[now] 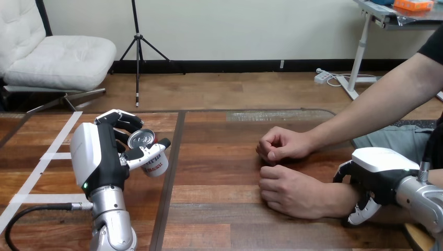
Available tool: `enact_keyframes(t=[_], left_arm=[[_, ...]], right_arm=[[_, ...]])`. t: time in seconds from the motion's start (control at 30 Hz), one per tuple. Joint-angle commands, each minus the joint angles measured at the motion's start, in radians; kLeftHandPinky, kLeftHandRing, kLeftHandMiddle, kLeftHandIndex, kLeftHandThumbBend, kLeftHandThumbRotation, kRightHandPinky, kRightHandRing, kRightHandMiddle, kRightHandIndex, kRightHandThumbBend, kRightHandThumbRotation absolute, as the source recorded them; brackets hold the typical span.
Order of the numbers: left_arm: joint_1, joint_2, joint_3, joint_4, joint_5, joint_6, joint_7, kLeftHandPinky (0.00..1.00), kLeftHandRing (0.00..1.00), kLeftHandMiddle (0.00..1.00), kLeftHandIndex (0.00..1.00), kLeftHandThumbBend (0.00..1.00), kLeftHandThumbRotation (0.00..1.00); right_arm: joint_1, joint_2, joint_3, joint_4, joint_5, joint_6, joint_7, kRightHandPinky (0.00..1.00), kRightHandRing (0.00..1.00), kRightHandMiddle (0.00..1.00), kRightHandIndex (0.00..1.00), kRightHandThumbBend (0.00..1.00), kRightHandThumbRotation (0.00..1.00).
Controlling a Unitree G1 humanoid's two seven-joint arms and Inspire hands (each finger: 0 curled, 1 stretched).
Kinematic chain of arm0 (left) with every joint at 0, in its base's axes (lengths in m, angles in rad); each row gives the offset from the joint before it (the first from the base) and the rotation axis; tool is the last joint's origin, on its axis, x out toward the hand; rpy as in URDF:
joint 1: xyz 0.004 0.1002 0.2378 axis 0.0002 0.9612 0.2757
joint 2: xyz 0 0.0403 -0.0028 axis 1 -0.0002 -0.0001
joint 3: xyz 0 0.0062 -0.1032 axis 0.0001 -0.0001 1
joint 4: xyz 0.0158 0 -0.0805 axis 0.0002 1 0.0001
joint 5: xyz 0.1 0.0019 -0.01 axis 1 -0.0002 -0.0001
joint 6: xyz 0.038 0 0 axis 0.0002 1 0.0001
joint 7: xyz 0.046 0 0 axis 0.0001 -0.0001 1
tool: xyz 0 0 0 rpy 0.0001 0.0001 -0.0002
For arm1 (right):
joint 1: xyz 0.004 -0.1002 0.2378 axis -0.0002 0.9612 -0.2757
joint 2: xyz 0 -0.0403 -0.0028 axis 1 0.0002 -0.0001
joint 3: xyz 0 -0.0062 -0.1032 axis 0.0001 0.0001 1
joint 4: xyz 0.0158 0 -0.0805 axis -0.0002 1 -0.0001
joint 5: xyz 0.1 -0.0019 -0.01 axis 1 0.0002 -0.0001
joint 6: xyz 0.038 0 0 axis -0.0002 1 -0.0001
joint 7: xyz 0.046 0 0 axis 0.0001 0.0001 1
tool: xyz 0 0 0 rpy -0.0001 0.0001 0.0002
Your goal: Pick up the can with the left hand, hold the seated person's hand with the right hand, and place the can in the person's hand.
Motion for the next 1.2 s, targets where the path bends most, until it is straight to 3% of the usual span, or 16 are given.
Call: enact_keyframes(t=[0.0,0.6,1.17], left_arm=[[-0.062,0.004,0.015,-0.068,-0.005,-0.008,-0.001,0.32,0.37,0.43,0.44,0.73,0.00],[-0.069,0.004,0.016,-0.062,-0.003,-0.004,0.003,0.34,0.38,0.44,0.45,0.73,0.00],[-0.068,0.006,0.018,-0.061,-0.001,-0.003,0.008,0.33,0.38,0.44,0.45,0.73,0.00]], right_arm=[[0.059,0.014,0.038,0.046,0.010,0.006,0.019,0.33,0.50,0.60,0.73,0.82,0.10],[0.061,0.029,0.038,0.090,0.015,-0.031,-0.078,0.40,0.54,0.61,0.63,0.85,0.01],[0.049,0.033,0.049,0.125,0.021,-0.027,-0.089,0.38,0.49,0.57,0.58,0.85,0.00]])
